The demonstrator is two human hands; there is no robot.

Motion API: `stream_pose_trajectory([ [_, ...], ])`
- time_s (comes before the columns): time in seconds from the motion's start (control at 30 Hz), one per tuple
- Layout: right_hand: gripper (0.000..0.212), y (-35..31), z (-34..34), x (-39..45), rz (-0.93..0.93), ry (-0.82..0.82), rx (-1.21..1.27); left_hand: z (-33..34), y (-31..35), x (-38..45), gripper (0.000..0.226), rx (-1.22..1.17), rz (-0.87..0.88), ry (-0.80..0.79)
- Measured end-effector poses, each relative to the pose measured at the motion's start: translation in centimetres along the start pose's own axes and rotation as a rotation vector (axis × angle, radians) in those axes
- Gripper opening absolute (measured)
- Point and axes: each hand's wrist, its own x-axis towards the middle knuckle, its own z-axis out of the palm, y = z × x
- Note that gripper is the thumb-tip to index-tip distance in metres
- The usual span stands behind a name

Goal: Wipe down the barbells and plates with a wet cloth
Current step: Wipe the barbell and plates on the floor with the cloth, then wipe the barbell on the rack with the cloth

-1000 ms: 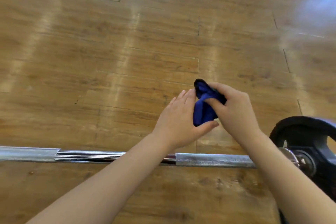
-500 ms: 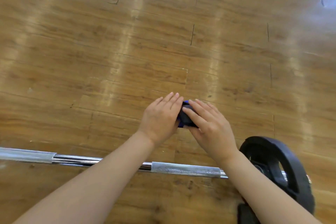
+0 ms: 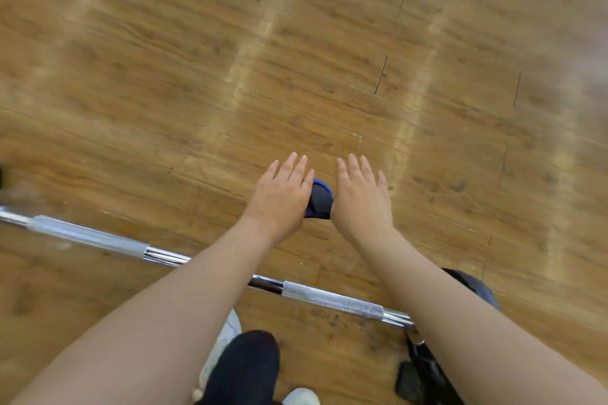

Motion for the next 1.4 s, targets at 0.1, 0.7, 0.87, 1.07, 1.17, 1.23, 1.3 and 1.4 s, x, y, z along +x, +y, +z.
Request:
stream_pose_trajectory([
  [0.1, 0.061, -2.4, -2.0, 1.6, -0.063, -0.014, -0.004, -1.8, -2.4, -0.2, 0.056, -0.022, -0.066, -0.031],
  [0.7, 0.056, -12.5, -20.0, 7.2, -0.308, -0.062, -0.097, -15.0, -16.1, -2.1, 0.061, -0.310, -0.406, -0.039],
  [0.87, 0.056, -13.9, -24.7, 7.8, -0.316, -0.026, -0.201, -19.5, -18.4, -2.2, 0.060, -0.259, -0.438, -0.005],
  [1.07, 0.056, -17.9, -30.0, 7.4, -0.541, -0.055, -0.236, -25.1, -20.8, -4.5, 0.059, -0.237, -0.590, -0.047],
  [1.17, 0.054, -19.0, -32.4, 8.5, -0.653, -0.073, -0.252, -27.3, -21.5, -4.7, 0.054, -0.263, -0.736, -0.126],
  [1.23, 0.053, -18.8, -34.5, 9.1, -0.692, -0.087, -0.267, -29.3, -21.3, -4.1, 0.053, -0.299, -0.803, -0.157],
  [1.3, 0.053, -18.2, -37.4, 9.3, -0.749, -0.101, -0.318, -31.7, -20.9, -3.4, 0.052, -0.345, -0.879, -0.154],
  [1.4, 0.051, -17.6, -42.1, 9.9, -0.884, -0.081, -0.435, -35.6, -20.9, -2.8, 0.049, -0.420, -0.986, -0.082],
])
